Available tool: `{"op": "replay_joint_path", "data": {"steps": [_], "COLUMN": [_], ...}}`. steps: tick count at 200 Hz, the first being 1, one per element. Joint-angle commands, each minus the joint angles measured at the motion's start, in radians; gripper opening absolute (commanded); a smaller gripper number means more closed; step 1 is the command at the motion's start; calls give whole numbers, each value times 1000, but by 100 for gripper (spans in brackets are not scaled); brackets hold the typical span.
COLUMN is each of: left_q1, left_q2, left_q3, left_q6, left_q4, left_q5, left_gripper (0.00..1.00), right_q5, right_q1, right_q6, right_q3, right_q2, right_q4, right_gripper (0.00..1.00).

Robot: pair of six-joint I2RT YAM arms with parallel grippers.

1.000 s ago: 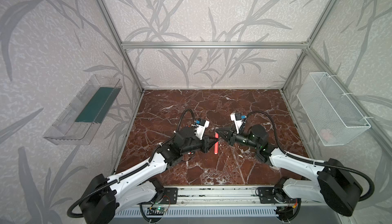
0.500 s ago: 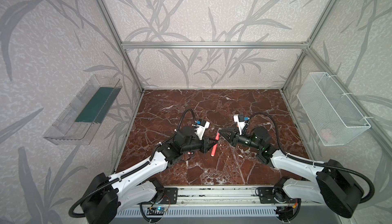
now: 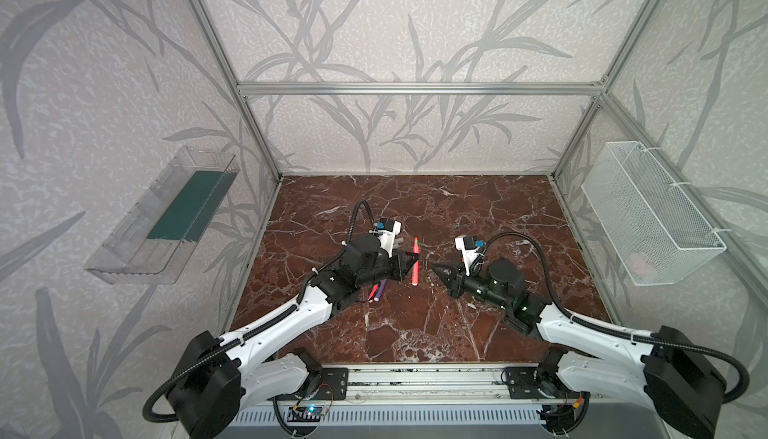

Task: Insert the pens into the pen caps
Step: 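Open the right gripper off the capped pink marker and draw it back, then lower the pink marker with the left gripper while the right arm moves away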

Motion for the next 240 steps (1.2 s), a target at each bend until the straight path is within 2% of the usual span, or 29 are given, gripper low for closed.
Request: {"op": "replay_joint_path", "data": {"steps": [1, 24, 47, 98, 156, 187, 215, 240], "left_q1": [-4, -1, -1, -15, -61, -59, -26, 28], "left_q2": [-9, 27, 112, 291, 396, 364, 239, 119], "left_q3": [26, 60, 94, 157, 219, 221, 188, 149], "left_q6": [10, 22, 17, 1, -2, 8, 2, 22], "left_q4": [-56, -142, -186, -241, -251, -273, -339, -379], "left_q5": [-66, -151, -187, -212, -204, -257, -395, -444], "left_gripper": [0, 0, 0, 0, 0, 0, 0, 0], "right_q5": [94, 129, 161, 225, 299, 350, 364, 362], "right_q1": [1, 1, 1, 1, -1, -1, -1, -1], "right_q6": [-7, -11, -12, -19, -32, -33, -76, -111], "right_q3": [-5, -2, -1, 1, 17, 64, 136, 210], "right_q2": [-57, -84, -101, -126, -125, -68, 22, 102], "right_q4": [-65, -113, -148, -203, -265, -312, -329, -326], "right_gripper": [0, 0, 0, 0, 9, 25, 35, 44]}}
